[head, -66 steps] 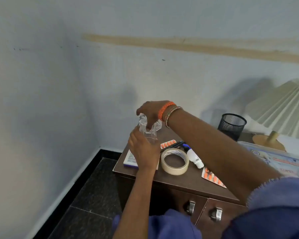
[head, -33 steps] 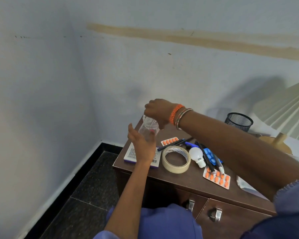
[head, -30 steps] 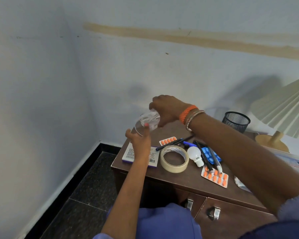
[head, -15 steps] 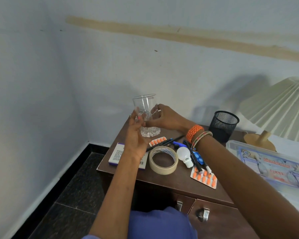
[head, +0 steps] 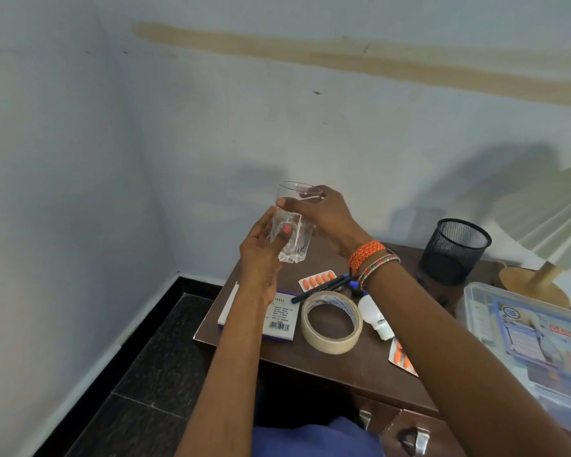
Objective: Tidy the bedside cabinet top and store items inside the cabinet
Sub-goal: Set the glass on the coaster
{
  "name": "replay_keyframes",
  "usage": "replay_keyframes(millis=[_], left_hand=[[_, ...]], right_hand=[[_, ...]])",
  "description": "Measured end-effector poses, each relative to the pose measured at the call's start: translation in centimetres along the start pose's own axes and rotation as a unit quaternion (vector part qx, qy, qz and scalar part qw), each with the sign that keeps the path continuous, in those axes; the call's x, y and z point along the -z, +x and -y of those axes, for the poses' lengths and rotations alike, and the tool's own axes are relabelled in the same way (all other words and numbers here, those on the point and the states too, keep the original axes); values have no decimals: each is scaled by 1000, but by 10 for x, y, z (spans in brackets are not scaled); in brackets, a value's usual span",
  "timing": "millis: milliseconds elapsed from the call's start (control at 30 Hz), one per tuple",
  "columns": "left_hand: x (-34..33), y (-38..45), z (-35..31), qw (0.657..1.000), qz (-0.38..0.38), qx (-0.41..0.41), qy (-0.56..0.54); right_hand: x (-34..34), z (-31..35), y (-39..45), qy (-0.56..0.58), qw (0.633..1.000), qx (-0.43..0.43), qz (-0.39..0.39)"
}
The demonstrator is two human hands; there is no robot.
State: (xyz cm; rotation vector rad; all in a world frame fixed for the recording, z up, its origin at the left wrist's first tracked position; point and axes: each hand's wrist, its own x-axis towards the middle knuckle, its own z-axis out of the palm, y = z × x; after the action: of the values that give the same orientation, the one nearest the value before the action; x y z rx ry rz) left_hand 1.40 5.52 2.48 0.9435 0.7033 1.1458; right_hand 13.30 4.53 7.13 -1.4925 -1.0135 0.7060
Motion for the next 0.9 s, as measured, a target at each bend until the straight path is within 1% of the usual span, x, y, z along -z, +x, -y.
replay_keyframes(millis=[67,133,200,333,500,900], left_hand=[[0,4,4,996,-36,-26,81],[1,6,9,979,-87,-51,179],[3,7,13,960,-135,-64,238],[4,10,16,953,-163,-47,252],[2,17,22,949,-163,-30,267],[8,32,33,950,-175,-16,259]], right_hand=[[0,0,12,26,999,2,-26],[2,0,27,54,997,3,-52],[3,0,37,44,996,17,-74],[2,-5,48,-72,991,47,-103],[-2,-22,60,-140,985,51,-90],[-21,-38,66,-211,973,73,-66]])
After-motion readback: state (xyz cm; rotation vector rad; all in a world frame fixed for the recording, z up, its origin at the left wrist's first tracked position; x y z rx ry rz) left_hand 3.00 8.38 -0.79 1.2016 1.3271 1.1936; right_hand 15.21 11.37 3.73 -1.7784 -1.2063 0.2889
